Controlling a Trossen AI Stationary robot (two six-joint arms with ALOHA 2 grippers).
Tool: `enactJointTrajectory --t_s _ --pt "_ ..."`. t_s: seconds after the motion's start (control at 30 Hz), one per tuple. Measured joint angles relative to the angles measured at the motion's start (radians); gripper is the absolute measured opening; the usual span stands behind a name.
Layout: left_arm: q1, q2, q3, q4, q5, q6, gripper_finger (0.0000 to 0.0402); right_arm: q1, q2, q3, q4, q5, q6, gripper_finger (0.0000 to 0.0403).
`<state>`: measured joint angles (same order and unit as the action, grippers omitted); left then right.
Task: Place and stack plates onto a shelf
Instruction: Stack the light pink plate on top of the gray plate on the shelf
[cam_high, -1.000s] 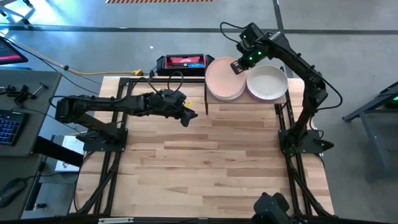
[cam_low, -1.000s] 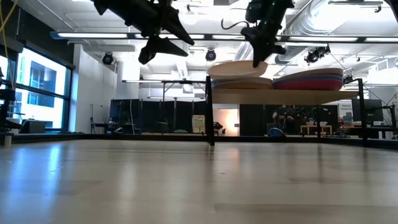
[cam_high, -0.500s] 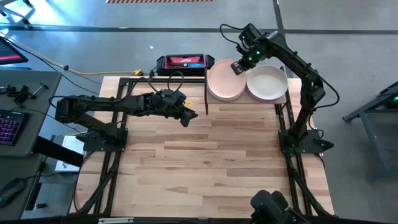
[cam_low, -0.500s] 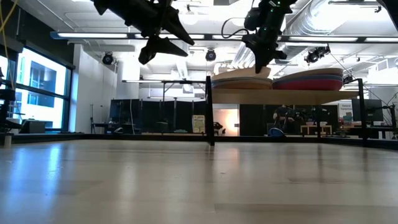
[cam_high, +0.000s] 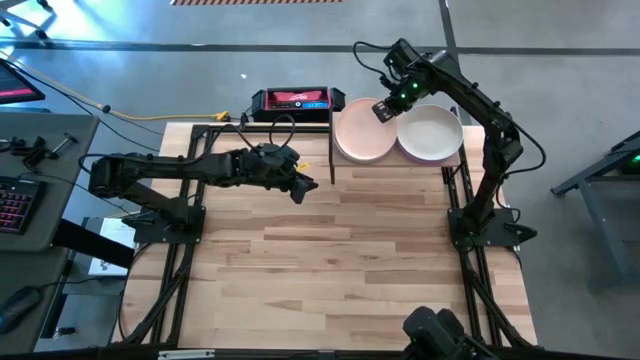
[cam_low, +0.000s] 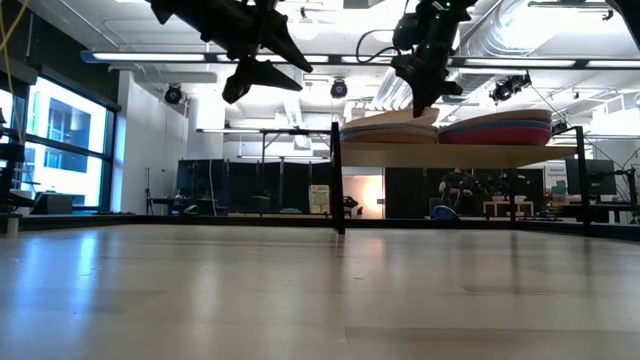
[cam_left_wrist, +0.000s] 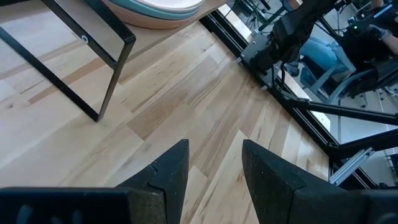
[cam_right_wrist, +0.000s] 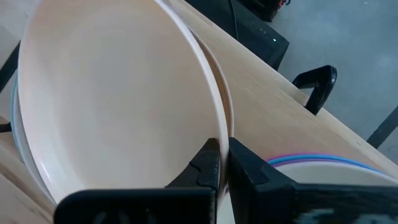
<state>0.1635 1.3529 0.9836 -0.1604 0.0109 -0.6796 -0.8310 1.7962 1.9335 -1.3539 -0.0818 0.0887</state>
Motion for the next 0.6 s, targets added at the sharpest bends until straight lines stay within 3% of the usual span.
enactJointTrajectory --t_s 0.6 --pt "0.000 0.001 0.000 0.000 0.000 0.001 0.0138 0.000 0.000 0.000 0.010 -0.042 0.007 0.0001"
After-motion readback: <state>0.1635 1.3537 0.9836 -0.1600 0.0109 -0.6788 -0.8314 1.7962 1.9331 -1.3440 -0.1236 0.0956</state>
